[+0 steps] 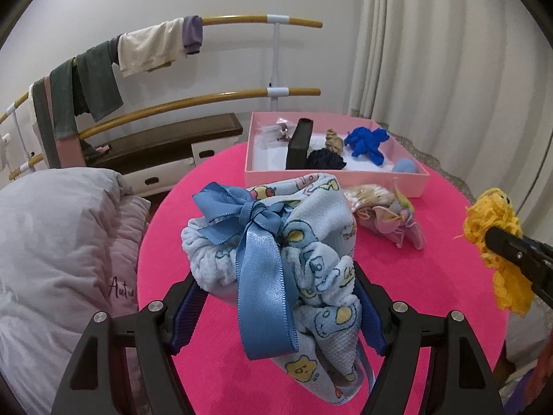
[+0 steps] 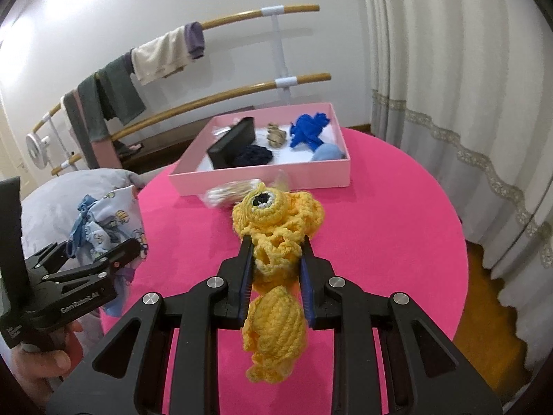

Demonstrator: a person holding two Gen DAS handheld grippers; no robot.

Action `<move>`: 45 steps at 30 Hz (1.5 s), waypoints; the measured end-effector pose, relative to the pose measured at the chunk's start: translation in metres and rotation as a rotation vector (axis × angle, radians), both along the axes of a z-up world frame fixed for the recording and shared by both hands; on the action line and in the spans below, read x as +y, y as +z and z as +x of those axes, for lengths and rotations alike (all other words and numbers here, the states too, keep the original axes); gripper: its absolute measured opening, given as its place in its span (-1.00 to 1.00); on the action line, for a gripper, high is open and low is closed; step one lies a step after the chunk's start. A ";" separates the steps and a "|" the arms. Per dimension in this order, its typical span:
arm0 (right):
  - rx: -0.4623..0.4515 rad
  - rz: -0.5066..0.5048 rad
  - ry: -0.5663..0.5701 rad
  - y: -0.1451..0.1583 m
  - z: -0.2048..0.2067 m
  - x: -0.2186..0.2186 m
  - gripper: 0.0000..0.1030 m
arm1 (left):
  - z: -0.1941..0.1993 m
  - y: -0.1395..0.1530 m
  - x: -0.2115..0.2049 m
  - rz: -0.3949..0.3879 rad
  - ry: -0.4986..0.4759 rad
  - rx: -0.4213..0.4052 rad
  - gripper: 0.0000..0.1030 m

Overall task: Organize soft objects
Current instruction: 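Carry the cloth bundle and yellow toy into the pink box and open both tools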

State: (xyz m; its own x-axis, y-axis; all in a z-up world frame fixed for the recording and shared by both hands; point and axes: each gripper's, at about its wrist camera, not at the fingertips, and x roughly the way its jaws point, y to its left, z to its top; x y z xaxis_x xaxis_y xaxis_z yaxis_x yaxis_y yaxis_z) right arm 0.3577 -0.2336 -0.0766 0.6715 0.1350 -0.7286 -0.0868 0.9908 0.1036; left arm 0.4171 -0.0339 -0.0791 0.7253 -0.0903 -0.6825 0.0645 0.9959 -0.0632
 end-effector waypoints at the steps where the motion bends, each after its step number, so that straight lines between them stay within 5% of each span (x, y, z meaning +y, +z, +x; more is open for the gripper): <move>1: -0.005 0.003 0.008 0.003 -0.004 0.003 -0.57 | -0.004 0.002 0.001 -0.001 0.001 -0.002 0.40; 10: -0.030 0.019 0.059 0.014 -0.020 0.020 -0.57 | -0.030 0.019 0.004 0.006 0.004 -0.024 0.40; 23: -0.044 0.026 0.069 0.025 -0.011 0.019 -0.57 | -0.011 0.033 0.004 -0.009 0.022 -0.048 0.41; 35: -0.127 0.005 0.068 0.075 0.075 0.006 -0.57 | 0.070 0.082 0.015 -0.040 0.033 -0.161 0.41; 45: -0.113 0.019 0.079 0.086 0.170 0.003 -0.57 | 0.174 0.099 0.001 -0.031 -0.011 -0.170 0.41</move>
State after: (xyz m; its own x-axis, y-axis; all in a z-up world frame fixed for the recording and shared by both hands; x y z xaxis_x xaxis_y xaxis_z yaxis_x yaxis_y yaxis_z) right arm 0.5279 -0.2309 0.0091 0.7361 0.2033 -0.6456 -0.1763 0.9785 0.1071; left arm 0.5909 -0.0331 0.0203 0.8286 -0.1182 -0.5472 0.0879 0.9928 -0.0814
